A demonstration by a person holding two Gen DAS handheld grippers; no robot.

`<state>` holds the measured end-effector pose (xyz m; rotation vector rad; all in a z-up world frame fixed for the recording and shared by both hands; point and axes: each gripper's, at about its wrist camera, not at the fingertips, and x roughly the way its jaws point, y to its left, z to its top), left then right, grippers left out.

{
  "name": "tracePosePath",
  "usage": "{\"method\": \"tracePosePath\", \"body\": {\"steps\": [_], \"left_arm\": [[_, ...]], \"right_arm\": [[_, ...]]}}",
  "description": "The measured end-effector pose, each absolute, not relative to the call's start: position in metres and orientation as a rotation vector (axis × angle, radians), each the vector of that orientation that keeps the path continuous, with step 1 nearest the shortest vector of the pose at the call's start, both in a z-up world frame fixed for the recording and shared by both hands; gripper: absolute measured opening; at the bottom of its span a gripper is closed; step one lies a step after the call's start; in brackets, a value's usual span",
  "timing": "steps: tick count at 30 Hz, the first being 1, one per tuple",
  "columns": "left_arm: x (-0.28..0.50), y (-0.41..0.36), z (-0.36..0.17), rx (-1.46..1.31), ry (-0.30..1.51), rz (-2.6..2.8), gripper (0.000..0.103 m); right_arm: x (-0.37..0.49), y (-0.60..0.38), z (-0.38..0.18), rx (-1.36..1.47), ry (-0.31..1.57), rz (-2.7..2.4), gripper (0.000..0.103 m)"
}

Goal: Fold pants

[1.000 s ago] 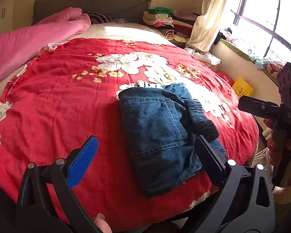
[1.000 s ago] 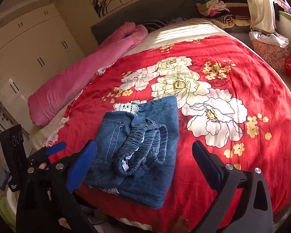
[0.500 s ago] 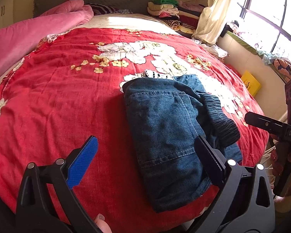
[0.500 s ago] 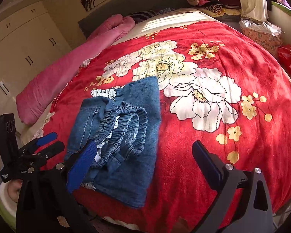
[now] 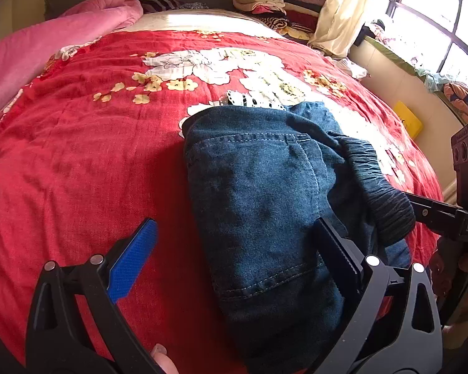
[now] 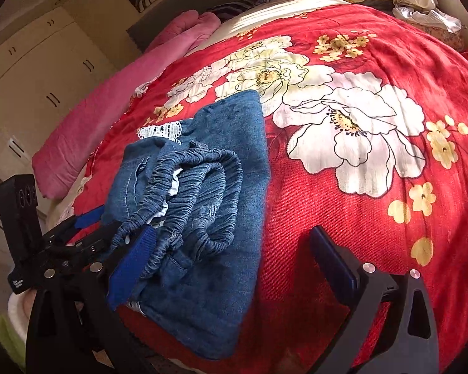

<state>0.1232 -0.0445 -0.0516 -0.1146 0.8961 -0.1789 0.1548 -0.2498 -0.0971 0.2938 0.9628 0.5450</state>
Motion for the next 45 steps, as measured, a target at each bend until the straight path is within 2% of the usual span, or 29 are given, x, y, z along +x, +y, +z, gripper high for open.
{"method": "tracePosePath", "body": {"steps": [14, 17, 19, 21, 23, 25, 28, 29, 32, 45], "left_arm": [[0.139, -0.045, -0.063, -0.204, 0.903, -0.238, 0.093], [0.141, -0.044, -0.064, -0.232, 0.908, -0.251, 0.093], [0.142, -0.045, -0.064, -0.239, 0.911, -0.261, 0.088], [0.143, -0.047, -0.064, -0.253, 0.918, -0.286, 0.072], [0.145, -0.051, -0.065, -0.263, 0.929, -0.309, 0.06], [0.144, -0.053, -0.064, -0.258, 0.929, -0.31, 0.055], [0.143, -0.05, -0.062, -0.275, 0.923, -0.317, 0.042], [0.143, -0.051, -0.06, -0.28, 0.922, -0.336, 0.032], [0.139, -0.053, -0.05, -0.266, 0.902, -0.348, 0.023], [0.144, -0.041, -0.003, -0.279, 0.8, -0.353, 0.022]], "right_arm": [[0.165, -0.242, -0.104, 0.312, 0.94, 0.603, 0.097], [0.167, -0.238, -0.106, 0.317, 0.942, 0.633, 0.089], [0.167, -0.238, -0.108, 0.337, 0.946, 0.652, 0.08], [0.166, -0.238, -0.109, 0.357, 0.949, 0.675, 0.069], [0.165, -0.238, -0.111, 0.383, 0.951, 0.692, 0.057], [0.163, -0.238, -0.112, 0.402, 0.941, 0.703, 0.044], [0.156, -0.234, -0.107, 0.395, 0.897, 0.706, 0.036], [0.154, -0.232, -0.104, 0.378, 0.884, 0.7, 0.035], [0.147, -0.226, -0.093, 0.335, 0.843, 0.691, 0.033], [0.147, -0.209, -0.034, 0.229, 0.72, 0.692, 0.033]]}}
